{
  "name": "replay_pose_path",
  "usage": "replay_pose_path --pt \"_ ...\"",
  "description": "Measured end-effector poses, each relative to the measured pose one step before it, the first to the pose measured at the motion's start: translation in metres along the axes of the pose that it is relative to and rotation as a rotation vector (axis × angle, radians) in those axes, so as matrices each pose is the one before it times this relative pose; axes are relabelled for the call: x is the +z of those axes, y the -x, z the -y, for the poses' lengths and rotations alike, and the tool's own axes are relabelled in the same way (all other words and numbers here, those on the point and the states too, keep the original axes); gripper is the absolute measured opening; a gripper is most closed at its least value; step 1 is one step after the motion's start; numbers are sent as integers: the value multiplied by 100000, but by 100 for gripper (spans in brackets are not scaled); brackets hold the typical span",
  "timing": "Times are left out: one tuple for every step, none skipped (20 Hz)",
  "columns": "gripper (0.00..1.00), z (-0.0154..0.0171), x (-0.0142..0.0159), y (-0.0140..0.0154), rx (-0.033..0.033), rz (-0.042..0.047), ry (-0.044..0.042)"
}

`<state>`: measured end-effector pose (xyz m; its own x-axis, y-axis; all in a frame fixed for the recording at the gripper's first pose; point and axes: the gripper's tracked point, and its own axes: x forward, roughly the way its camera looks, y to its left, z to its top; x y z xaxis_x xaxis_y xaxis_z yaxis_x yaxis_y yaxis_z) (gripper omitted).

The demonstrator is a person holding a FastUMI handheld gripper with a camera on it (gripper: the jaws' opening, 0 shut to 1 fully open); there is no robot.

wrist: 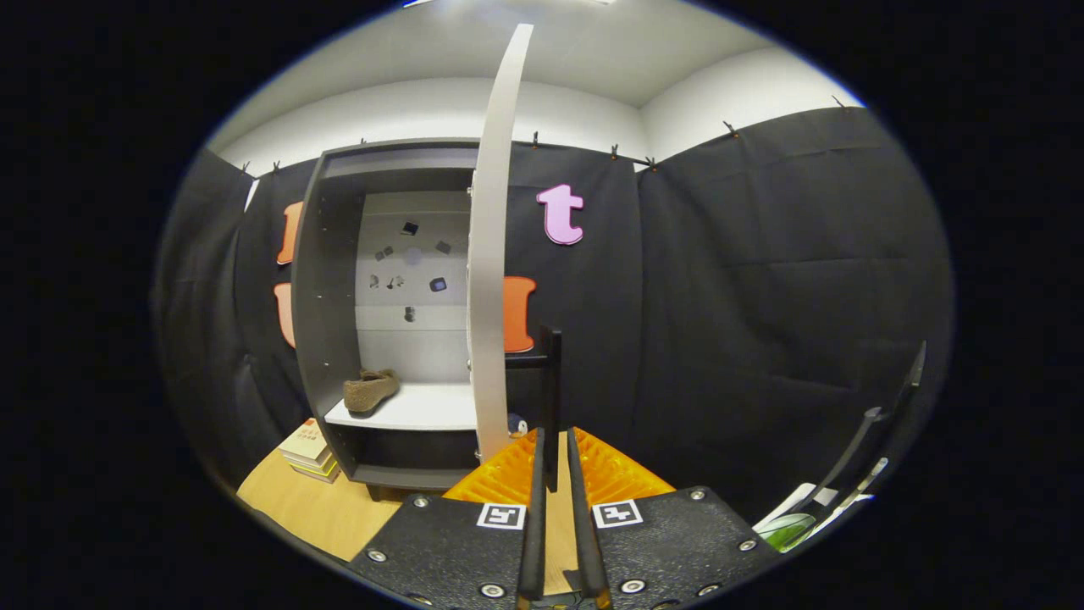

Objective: Open the shoe cabinet door, grab the shoes and put them into the shoe cabinet, then close the shoe cabinet door.

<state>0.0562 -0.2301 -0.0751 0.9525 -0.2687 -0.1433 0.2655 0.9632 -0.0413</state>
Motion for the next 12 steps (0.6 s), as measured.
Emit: replay_pose_path --pt "15 -149 -112 401 -2428 -139 293" --pt "15 -286 -240 477 -2913 -811 471" --pt "15 -455 -182 915 -2665 -561 -208" --pt "15 -504 -112 694 -1994 -28 -948" --pt "15 -431 32 737 -1926 699 -1139" --pt "15 -414 -103 530 -1993 527 -1092" --pt "15 -325 -581 945 -1534 -979 -970" --pt "15 -601 -355 607 -690 -1162 -1033" --pt "15 -894 -472 676 189 -918 -1105" --pt "15 -1021 -423 519 1203 -756 -567" --pt "16 -1007 -717 198 1045 -1234 91" --pt "16 -1146 -948 90 1465 -1849 487"
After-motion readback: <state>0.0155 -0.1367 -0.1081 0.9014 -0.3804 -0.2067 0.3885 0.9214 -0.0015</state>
